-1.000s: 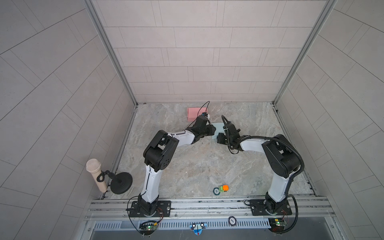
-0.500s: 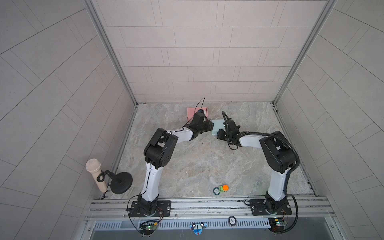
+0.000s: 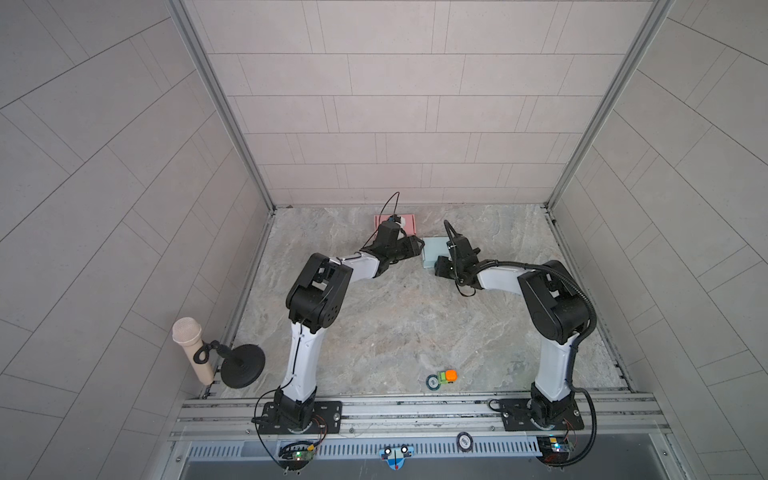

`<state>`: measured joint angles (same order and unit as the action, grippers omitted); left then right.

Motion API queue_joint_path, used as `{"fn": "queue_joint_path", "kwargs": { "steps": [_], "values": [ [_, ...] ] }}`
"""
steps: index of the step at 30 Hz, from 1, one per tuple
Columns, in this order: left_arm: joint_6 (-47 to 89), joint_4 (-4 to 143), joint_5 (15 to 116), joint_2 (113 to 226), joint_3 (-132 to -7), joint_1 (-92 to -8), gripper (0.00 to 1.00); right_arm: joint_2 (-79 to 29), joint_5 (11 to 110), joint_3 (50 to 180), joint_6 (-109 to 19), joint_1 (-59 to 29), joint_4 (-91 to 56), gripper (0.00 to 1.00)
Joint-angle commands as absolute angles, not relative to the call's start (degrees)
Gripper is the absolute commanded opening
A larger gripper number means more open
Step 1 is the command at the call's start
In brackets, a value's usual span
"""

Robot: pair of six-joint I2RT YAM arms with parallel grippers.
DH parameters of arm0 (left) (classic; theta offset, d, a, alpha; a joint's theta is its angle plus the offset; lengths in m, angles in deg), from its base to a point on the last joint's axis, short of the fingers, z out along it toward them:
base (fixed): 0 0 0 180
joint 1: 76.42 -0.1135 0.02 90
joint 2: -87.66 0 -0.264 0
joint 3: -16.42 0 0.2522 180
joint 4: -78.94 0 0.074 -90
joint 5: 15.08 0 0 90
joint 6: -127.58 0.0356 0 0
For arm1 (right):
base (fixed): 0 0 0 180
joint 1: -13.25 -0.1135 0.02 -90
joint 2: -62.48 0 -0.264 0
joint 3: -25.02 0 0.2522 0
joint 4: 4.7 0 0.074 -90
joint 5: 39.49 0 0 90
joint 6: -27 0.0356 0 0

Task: Fold the paper box
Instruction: 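Slide the light-blue box beside the pink box with both grippers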

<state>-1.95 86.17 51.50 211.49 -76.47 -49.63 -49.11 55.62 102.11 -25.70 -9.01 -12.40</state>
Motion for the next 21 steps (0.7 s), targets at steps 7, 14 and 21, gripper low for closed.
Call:
{"fn": "queue_joint_path", "kwargs": {
  "steps": [7, 14, 21],
  "values": [
    [-5.04, 89.04, 48.74, 217.04, -81.0, -49.2, 0.52, -51.51, 55.17, 103.07, -25.39, -8.72, -15.21, 0.53],
    [-8.34, 91.11, 47.42, 220.38, -85.16, -48.17, 0.5, -51.78, 55.17, 103.82, -25.16, -8.72, -15.24, 0.53],
    [-11.24, 91.83, 46.62, 224.0, -89.49, -48.12, 0.5, -52.09, 54.81, 104.34, -25.05, -8.63, -15.3, 0.52]
  ]
}}
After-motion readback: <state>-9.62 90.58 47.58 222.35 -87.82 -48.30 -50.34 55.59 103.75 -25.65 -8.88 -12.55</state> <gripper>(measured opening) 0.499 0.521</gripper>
